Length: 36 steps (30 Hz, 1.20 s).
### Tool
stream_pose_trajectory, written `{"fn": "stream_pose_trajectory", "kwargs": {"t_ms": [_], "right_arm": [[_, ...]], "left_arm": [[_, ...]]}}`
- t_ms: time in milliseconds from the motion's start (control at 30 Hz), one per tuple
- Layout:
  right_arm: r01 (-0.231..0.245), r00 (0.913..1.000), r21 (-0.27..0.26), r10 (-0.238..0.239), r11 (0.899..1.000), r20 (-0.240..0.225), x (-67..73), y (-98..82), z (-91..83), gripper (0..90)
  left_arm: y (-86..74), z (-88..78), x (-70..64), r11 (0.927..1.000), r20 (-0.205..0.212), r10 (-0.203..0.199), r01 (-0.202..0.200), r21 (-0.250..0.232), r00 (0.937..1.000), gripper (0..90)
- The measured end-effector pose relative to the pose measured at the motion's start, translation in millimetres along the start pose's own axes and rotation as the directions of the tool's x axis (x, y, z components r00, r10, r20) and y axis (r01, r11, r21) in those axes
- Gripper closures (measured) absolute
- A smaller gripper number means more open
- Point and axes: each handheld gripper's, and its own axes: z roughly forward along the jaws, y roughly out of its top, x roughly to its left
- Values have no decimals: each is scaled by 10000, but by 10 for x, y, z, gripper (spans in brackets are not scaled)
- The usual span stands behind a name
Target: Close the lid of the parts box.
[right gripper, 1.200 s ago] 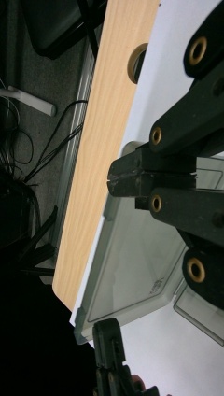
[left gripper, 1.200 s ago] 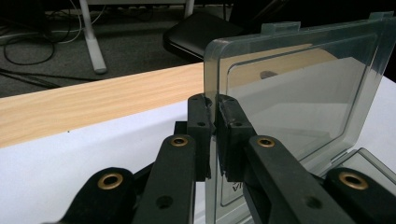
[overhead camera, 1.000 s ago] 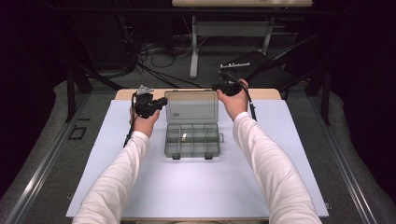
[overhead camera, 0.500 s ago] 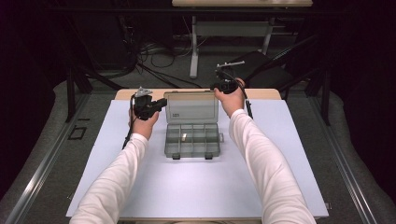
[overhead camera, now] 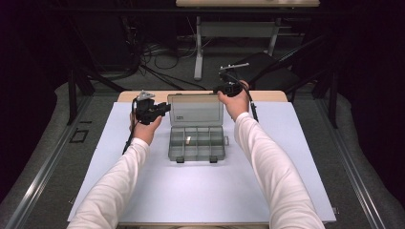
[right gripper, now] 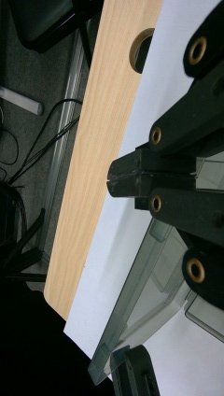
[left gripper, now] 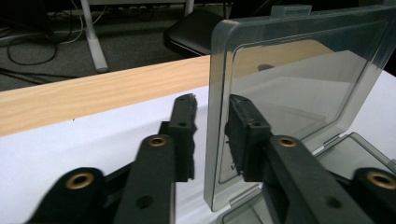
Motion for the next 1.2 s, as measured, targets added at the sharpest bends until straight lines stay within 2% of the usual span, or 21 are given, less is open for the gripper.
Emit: {"fn": "stream_pose_trajectory", "kwargs": {"t_ms": [100,167,233,267,333,367,600,833,1100,1200], "right_arm": [[-16,10000,-6,16,10000,-25,-1,-2,-6,900],[6,10000,17,-5,10000,-59,0,-3,-12,900],[8,9999,47,-8,10000,-118,0,-5,-17,900],[5,9999,76,-4,10000,-151,1,-5,-18,900],[27,9997,163,-23,9999,-226,6,-5,-22,900],[94,9997,188,-90,9998,-211,12,-5,-27,900],[199,9994,238,-192,9995,-286,22,-11,-50,900],[307,9978,477,-278,9984,-608,58,-48,-62,900],[647,9945,585,-595,9962,-866,101,-111,-110,900],[936,9906,632,-866,9936,-1059,118,-133,-136,899]], "left_arm": [[-3,-64,-1,9999,25,-95,95,55,10000,648],[4,-131,-12,9994,-58,-150,151,303,9999,665],[7,-180,-24,9977,-187,-437,446,503,9989,680],[8,-217,-32,9952,-255,-716,731,655,9971,696],[3,-251,-35,9898,78,-1217,1208,761,9925,729],[3,-261,-36,9886,164,-1259,1240,848,9919,740],[-2,-267,-140,9865,519,-1140,1068,1244,9921,896],[8,-202,-295,9832,1276,-1153,949,1562,9851,900],[31,-149,-422,9825,1597,-1079,807,1679,9813,900],[44,-141,-476,9831,1691,-1067,785,1656,9798,900]]}}
